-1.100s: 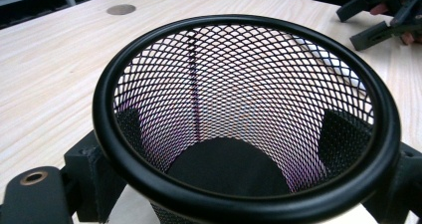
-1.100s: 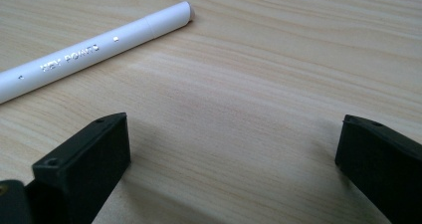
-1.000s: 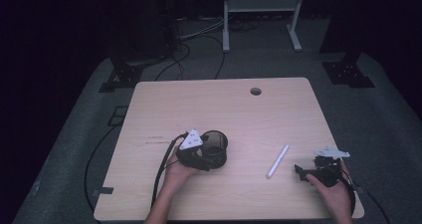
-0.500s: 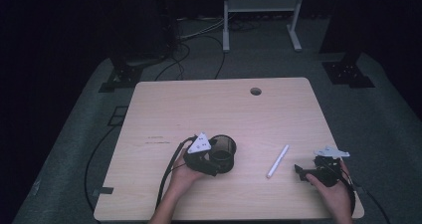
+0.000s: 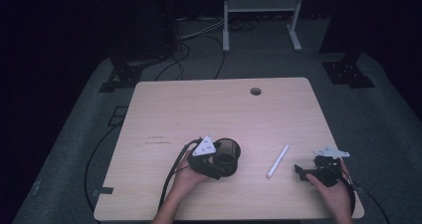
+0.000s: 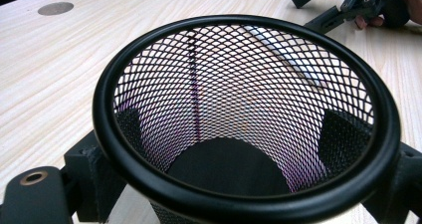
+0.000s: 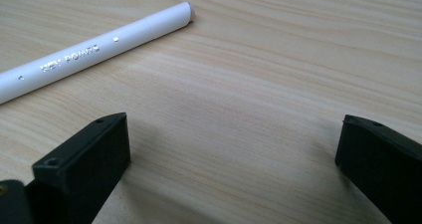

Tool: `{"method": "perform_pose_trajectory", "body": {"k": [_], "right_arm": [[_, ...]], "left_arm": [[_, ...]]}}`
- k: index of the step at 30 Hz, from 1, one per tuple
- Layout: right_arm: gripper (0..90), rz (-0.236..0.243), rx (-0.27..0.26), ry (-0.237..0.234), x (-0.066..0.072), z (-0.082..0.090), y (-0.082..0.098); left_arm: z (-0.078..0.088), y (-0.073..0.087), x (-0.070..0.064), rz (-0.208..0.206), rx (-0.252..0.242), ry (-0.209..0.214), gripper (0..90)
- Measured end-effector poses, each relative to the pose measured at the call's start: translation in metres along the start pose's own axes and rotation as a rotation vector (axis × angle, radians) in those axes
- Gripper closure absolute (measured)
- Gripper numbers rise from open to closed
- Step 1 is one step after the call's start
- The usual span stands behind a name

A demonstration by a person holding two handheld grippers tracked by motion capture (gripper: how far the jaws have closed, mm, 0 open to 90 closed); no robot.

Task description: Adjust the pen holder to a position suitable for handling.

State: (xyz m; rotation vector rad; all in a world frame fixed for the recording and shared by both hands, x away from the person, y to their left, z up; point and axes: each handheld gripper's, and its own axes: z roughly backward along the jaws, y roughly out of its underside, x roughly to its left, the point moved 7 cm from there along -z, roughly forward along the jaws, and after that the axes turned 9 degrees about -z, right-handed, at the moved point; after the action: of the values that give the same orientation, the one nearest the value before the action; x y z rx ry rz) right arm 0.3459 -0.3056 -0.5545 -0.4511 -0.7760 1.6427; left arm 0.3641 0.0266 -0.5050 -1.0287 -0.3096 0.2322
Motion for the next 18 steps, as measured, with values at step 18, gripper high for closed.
{"method": "perform_pose_trajectory", "body": {"k": [18], "right_arm": [[0.1,0.0,0.0,0.0,0.0,0.0,0.0]], "left_arm": [[0.001,0.001,-0.0024,-0.002,0.0,0.007,9.5]]}}
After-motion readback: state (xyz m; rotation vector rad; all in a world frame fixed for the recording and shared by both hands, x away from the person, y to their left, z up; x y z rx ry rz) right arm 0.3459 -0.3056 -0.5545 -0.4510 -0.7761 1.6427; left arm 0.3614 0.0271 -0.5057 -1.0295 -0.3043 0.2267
